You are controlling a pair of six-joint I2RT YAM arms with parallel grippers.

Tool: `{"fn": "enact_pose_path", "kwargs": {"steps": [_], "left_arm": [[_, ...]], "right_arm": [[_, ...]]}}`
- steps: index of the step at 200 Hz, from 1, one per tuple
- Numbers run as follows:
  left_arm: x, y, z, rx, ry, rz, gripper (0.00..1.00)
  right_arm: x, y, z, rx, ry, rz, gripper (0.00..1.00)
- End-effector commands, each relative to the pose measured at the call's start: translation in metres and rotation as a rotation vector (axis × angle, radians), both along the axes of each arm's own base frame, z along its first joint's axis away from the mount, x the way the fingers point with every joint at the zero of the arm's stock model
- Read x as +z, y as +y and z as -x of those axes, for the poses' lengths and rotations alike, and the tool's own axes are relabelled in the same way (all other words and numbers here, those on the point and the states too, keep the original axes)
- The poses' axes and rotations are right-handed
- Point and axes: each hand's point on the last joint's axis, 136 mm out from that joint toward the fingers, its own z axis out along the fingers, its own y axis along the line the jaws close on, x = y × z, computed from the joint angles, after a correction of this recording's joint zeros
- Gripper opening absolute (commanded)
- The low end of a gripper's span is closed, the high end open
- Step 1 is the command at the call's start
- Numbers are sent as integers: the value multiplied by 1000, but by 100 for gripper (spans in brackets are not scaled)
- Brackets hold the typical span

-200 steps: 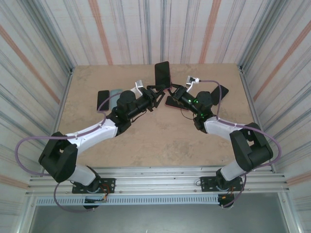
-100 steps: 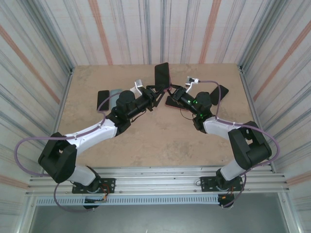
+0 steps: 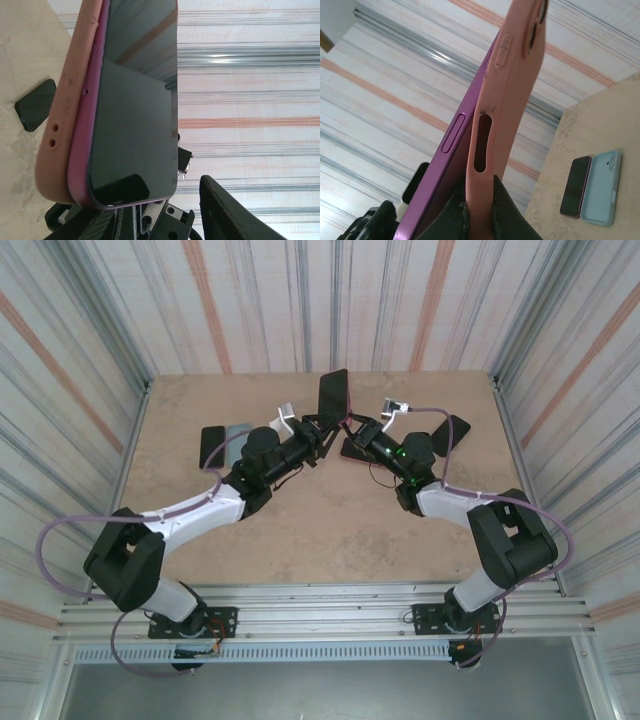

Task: Take the phone out of the phone case

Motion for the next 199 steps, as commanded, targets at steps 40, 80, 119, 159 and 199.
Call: {"fn": "enact_pose_path", "kwargs": {"steps": [40,80,119,159,199], "left_arm": [[12,21,-17,136,-24,50,38],[19,17,-17,132,-37,79,31],[33,17,-17,131,-68,90,18],[44,17,-14,123,-86,108,6],[58,19,-7,106,-120,105,2]], "right_arm": [[27,1,17,22,-121,-79,0],[25,3,15,30,-129,-92,0],[17,5,12,31,-112,-87,0],[4,8,5,10,-69,-73,0],[-18,12,-6,-51,34,-2,0]]}}
